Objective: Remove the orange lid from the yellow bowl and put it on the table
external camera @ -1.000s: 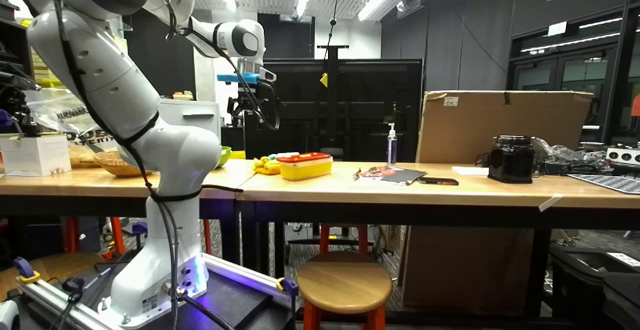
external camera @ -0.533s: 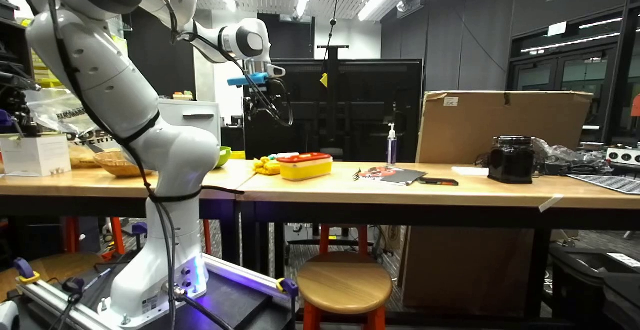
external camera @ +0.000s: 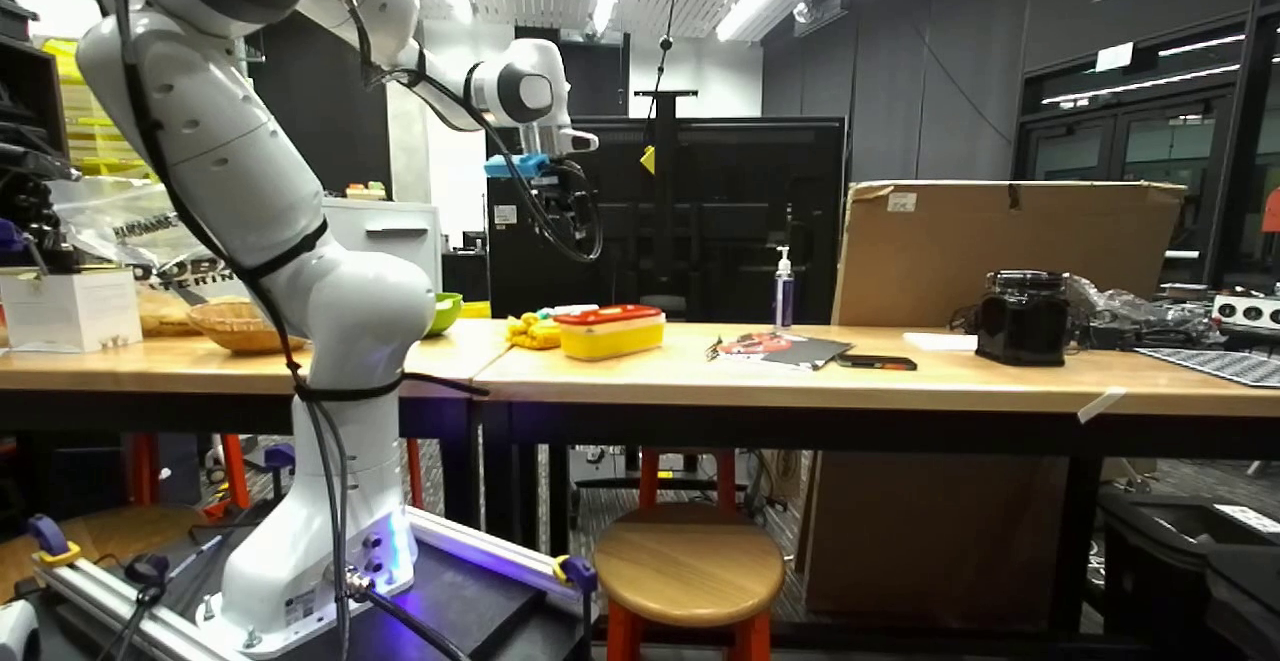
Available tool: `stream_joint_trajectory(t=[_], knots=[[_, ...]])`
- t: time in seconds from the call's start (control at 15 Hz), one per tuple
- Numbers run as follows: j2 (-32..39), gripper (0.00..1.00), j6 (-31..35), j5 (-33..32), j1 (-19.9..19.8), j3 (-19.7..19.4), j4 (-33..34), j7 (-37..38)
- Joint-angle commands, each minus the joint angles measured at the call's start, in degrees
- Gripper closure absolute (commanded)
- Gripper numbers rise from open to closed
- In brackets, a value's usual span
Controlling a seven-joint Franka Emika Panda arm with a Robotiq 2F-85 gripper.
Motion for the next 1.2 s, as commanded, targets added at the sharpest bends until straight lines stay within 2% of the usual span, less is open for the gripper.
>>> stream_joint_trajectory(t=[0.0, 0.4, 0.67, 0.93, 1.13], knots=[[3.4, 0.00, 7.4, 5.2, -0.4, 2.7, -0.5, 10.1], [6.4, 0.00, 27.1, 13.9, 0.6, 8.3, -6.3, 24.8], [5.2, 0.00, 33.8, 13.1, 0.1, 13.1, -11.2, 36.9], [0.5, 0.00, 29.5, 11.9, 0.4, 15.9, -15.0, 47.7], [-3.4, 0.00, 21.8, 10.8, 0.8, 16.9, -15.3, 54.3]])
